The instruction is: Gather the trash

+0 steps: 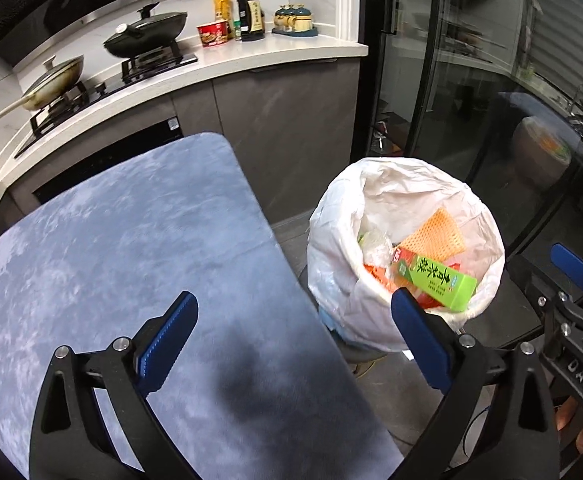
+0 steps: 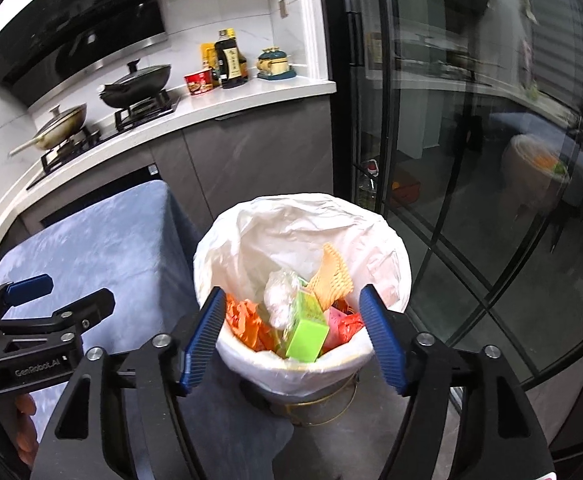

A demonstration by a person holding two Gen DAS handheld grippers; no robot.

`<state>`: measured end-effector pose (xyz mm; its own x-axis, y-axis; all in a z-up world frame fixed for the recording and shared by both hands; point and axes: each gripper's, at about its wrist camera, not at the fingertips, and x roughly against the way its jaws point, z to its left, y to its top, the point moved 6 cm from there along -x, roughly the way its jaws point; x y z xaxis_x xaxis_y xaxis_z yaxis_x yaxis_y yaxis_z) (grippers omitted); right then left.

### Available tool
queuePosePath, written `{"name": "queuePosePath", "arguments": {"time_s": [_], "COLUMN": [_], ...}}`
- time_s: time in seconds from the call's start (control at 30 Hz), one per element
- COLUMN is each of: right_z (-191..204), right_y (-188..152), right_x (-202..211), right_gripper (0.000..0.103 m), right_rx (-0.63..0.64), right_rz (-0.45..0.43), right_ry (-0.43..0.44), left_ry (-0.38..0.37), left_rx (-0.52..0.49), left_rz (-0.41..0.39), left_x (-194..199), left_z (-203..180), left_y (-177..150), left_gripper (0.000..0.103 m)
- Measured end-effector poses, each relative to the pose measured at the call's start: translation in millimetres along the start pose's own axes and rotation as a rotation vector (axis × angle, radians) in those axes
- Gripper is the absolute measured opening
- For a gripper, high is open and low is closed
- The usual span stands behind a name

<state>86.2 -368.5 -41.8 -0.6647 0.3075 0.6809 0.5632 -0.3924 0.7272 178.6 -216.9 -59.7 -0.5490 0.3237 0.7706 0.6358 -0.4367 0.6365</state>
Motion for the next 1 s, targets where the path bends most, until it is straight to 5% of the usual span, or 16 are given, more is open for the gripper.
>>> {"name": "queuePosePath", "arguments": {"time_s": [0.5, 0.57, 1.0], "right_z": [11, 11, 1], "right_y": [-22, -23, -21], "right_x": [25, 27, 29], "right_gripper": [0.087, 0.096, 0.096], "right_rx": [0.069, 0.081, 0.082], "right_rz": [0.013, 0.010, 0.009], "right_ry": [0.008, 0.001, -0.017], "left_ry": [0.039, 0.045, 0.049], "left_rx": [0.053, 0.059, 0.068], "left_rz": [0.028, 0.030, 0.035], "left_x": [24, 25, 25], "left_z": [0, -1, -12], "left_y": [-31, -33, -34], "left_gripper": [0.093, 0.093, 0.093]}}
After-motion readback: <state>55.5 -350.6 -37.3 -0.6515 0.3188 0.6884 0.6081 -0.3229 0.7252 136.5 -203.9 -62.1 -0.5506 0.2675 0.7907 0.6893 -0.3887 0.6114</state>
